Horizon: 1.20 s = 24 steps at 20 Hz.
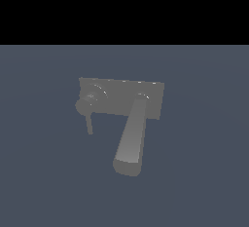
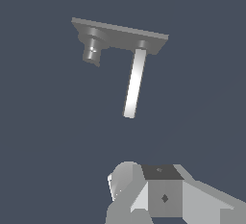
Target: Turn on the faucet by rotating a designated handle.
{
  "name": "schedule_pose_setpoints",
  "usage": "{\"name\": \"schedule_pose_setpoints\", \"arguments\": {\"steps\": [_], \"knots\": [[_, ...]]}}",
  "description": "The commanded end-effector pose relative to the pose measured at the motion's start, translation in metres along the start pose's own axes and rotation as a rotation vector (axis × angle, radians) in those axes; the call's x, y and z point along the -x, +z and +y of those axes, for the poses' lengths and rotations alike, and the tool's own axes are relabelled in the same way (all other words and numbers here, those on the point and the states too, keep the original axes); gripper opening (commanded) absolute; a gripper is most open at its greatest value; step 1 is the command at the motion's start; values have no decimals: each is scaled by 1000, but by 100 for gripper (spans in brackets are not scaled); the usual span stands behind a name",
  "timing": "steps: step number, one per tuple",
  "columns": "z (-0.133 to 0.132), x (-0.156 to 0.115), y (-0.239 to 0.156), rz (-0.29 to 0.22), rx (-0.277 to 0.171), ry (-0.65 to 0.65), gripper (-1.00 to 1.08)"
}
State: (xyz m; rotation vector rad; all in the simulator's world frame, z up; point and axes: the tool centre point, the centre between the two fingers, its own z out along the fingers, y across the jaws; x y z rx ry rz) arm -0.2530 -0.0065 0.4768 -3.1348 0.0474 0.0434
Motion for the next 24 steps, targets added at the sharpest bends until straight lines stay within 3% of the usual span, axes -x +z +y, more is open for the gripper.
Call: {"name": "schedule_pose_setpoints", "arguments": {"steps": [1,2,3,4,5,6,7,8,9,10,11,12,13,14,15,16,17,18,19,20,21,23,24], "knots": [[2,-4,43,-95,28,17,-10],[2,-5,44,-97,29,17,-10],[-11,-12,57,-93,1,30,-1],[-9,-18,83,-131,-48,46,2],[-19,-20,106,-159,-7,47,57],[-25,-26,122,-176,-52,77,26],[-40,-25,147,-205,3,42,-24],[-47,-39,148,-187,-19,57,56],[-61,-43,164,-198,4,-20,-16],[-66,-46,181,-216,-39,-22,-60],[-82,-49,194,-213,19,7,-50],[-93,-51,208,-226,-22,98,-10],[-56,-56,211,-238,-58,179,-10],[-68,-68,216,-225,-80,183,-55],[-89,-42,240,-253,-19,109,-45],[-112,-40,250,-269,15,67,-45],[-106,-92,242,-225,-19,150,59],[-84,-89,231,-196,-41,205,59],[-69,-105,239,-194,-69,301,55],[-36,-107,238,-192,-90,375,55],[-87,-107,251,-196,-84,300,64],[-75,-139,258,-144,-77,371,79],[-86,-139,272,-141,-30,283,75]]}}
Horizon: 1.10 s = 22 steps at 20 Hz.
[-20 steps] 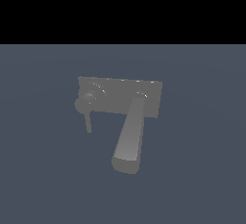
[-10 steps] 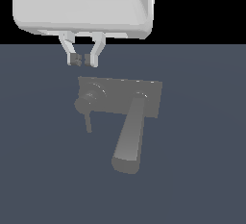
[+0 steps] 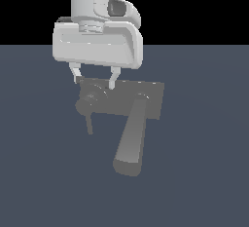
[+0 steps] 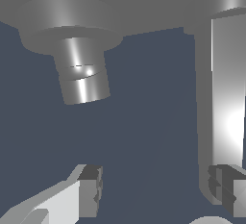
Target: Turn on the faucet by rotating a designated handle.
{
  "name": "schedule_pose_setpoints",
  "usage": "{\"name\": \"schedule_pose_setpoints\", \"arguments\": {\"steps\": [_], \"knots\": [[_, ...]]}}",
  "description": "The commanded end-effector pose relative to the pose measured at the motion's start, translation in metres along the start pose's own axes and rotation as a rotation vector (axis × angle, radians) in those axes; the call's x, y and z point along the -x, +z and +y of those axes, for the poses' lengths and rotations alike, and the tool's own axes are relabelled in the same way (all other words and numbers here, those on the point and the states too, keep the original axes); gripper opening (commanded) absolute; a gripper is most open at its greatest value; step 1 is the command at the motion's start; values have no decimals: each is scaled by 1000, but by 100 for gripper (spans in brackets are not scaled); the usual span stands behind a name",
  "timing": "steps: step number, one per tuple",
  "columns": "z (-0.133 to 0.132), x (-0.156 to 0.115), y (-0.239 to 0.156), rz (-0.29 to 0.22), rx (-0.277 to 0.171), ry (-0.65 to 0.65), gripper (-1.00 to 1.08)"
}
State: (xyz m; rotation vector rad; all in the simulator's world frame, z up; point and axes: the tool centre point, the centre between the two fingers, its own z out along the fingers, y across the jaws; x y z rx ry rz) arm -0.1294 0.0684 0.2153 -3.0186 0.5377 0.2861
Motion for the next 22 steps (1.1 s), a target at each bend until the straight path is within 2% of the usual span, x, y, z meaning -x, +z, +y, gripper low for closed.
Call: {"name": "schedule_pose_setpoints", "arguments": {"steps": [1,2,3,4,5,6,7,8,9,10,11,12,13,14,15,16,17,18,19,20,21,22], "knots": [[-24,-1,16,24,45,-63,75],[-14,-7,36,12,52,-52,45],[-16,-29,31,55,36,-14,60],[-40,-35,35,52,-21,68,90],[-38,-36,35,52,-24,72,90],[-19,-6,77,-22,-14,139,-16],[-14,-12,83,-36,-12,152,-16],[-39,-30,86,4,8,62,72],[-59,-9,82,28,20,7,72],[-73,-66,71,61,-41,79,64],[-36,-74,48,90,-97,145,64],[-63,-68,65,97,-63,52,42],[-86,-52,70,101,-45,2,42],[-70,-82,61,152,-46,68,33],[-52,-99,63,156,-63,166,59],[-50,-100,63,157,-63,169,59],[-47,-93,77,151,-28,126,10],[-48,-100,77,171,-25,123,54],[-40,-115,73,201,-22,175,36],[-39,-118,77,207,-24,197,70],[-41,-120,80,221,-9,193,79],[8,-38,74,143,52,205,82]]}}
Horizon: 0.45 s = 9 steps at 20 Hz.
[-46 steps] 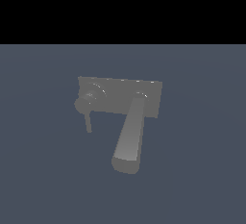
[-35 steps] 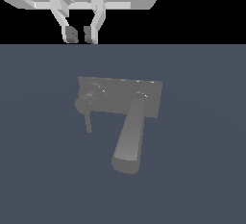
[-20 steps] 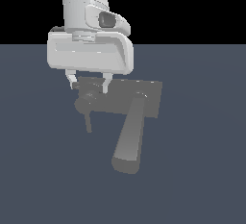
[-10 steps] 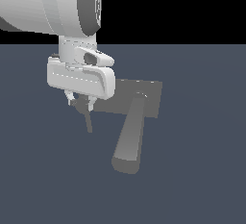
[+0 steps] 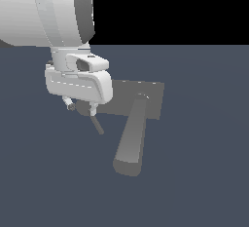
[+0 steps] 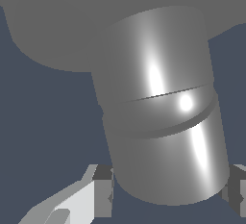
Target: Turn on the faucet by rotating a designated handle.
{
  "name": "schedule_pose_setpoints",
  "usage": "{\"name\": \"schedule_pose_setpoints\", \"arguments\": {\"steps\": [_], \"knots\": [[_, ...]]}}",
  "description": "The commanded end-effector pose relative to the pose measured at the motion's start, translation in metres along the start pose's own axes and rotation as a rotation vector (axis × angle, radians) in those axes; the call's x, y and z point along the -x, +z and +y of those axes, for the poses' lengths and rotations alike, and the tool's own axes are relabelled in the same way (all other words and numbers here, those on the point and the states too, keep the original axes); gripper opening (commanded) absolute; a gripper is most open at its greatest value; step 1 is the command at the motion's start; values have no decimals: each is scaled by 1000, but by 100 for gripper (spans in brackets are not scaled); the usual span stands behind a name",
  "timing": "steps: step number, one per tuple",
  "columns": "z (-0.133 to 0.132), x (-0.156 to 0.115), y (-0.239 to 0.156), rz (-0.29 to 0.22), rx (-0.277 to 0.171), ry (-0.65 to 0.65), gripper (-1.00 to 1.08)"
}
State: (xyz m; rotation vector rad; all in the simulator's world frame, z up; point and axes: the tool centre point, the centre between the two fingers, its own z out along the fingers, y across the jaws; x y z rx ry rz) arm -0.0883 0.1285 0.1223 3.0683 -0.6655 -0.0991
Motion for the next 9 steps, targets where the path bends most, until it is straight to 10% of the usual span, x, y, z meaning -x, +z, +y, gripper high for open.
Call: {"name": "schedule_pose_setpoints", "arguments": {"steps": [1,2,3,4,5,7,8,9], "knots": [[85,-1,48,-67,93,134,82],[75,-38,55,-25,81,182,83],[24,-43,33,-15,88,83,-55],[-12,-14,33,-5,95,-16,-55],[-29,-23,41,20,80,-112,30],[-90,68,43,14,39,-273,5],[-109,59,34,36,-4,-292,68],[-97,34,23,78,3,-349,32]]}}
